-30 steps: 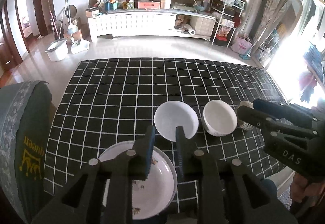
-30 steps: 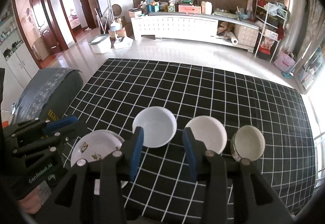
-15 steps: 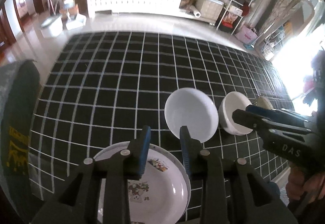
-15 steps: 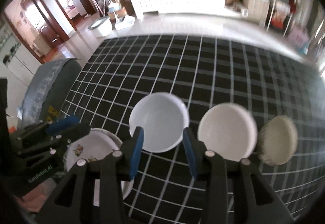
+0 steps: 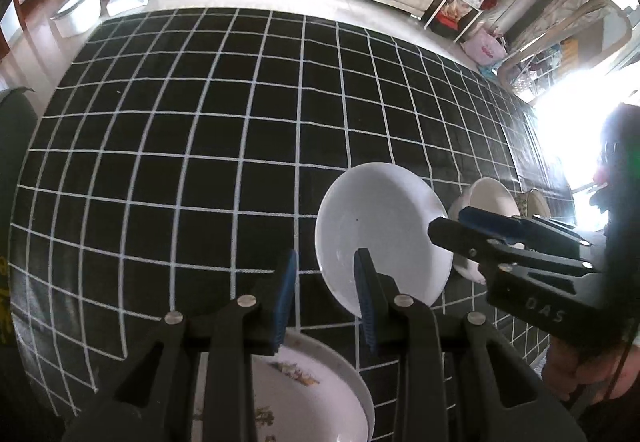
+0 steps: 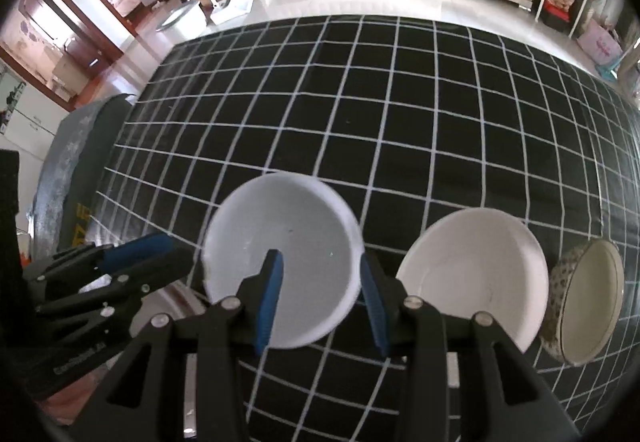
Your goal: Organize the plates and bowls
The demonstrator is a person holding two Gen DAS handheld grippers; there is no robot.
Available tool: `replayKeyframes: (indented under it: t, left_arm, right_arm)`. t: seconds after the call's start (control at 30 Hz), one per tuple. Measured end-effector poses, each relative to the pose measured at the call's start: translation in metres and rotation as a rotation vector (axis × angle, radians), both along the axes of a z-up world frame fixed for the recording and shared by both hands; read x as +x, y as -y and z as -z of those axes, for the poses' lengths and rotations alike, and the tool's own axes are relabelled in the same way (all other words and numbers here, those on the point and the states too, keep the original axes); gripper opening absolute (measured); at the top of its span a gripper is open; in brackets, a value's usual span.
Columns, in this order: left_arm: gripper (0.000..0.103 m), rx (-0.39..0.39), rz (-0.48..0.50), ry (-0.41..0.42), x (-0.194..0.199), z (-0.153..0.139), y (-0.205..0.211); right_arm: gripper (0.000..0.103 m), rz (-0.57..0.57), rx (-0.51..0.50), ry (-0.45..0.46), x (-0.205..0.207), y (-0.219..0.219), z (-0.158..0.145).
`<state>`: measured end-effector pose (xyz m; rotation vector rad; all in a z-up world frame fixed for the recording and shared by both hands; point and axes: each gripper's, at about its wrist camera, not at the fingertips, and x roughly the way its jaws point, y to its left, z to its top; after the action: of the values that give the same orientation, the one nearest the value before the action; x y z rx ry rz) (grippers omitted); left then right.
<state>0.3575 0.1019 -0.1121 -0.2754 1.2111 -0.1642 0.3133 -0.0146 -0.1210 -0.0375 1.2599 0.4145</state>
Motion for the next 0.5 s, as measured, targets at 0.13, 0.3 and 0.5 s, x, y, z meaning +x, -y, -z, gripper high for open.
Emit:
replayKeyframes:
  t: [0.13,0.3,0.5]
  left_arm:
    - [0.027,0.033,-0.018,-0.012,0.005,0.013,0.001]
    - [0.017,0.034,-0.018,-0.023,0.006,0.023,0.002]
    - [0.011,0.057,0.014,-0.036,0.007,0.025,0.01]
  right_arm:
    - [0.044,-0.028,-0.019,0.021,0.002,0.003,0.011]
    - [0.023,-0.033,-0.024,0.008,0.003,0.009,0.021]
    - [0.013,-0.032,-0.046,0.026,0.005,0.013,0.024]
